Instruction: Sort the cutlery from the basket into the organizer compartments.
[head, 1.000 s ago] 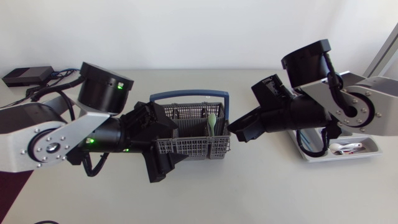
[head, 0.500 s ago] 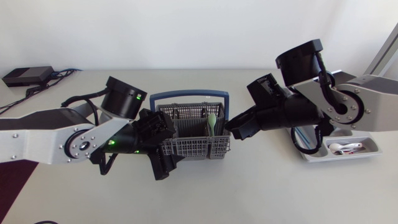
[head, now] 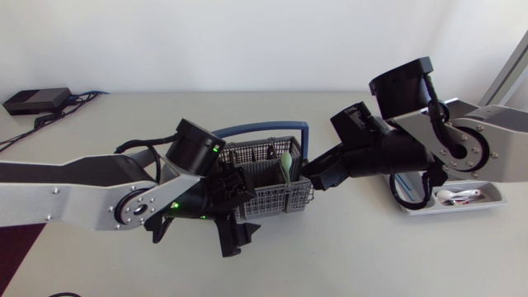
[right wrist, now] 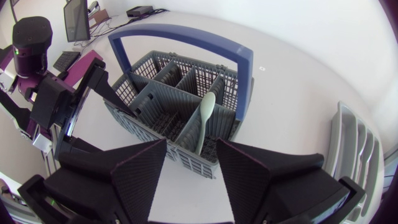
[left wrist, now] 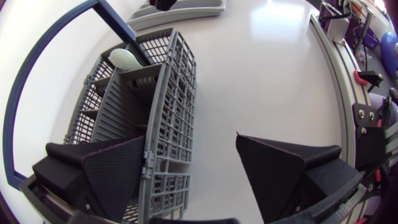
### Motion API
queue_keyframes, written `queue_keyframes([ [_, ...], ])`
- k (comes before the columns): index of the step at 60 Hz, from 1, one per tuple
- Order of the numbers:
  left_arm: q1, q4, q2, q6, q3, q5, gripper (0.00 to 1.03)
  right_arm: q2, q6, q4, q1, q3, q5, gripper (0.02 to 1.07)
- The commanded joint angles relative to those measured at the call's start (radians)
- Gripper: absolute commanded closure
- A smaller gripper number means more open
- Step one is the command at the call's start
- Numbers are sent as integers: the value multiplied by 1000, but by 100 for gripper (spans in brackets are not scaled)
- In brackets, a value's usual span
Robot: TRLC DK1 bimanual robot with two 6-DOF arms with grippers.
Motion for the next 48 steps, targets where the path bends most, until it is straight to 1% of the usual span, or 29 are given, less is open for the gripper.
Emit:
queue_keyframes([
  [1, -21, 11, 21, -23, 32, -2, 10, -12, -6, 5, -6, -20, -1, 48],
  [9, -39, 11, 15, -38, 52, -18, 10, 2, -6, 15, -6, -11, -2, 48],
  [22, -38, 11, -3, -41, 60, -29, 9, 58, -6, 58, -4, 11, -9, 48],
  [36, -35, -2, -74, -51, 54, -33, 9, 129, 13, 124, 8, 26, -12, 48],
  [48, -27, -6, -102, -51, 37, -33, 9, 187, 30, 147, 31, 57, -7, 48],
])
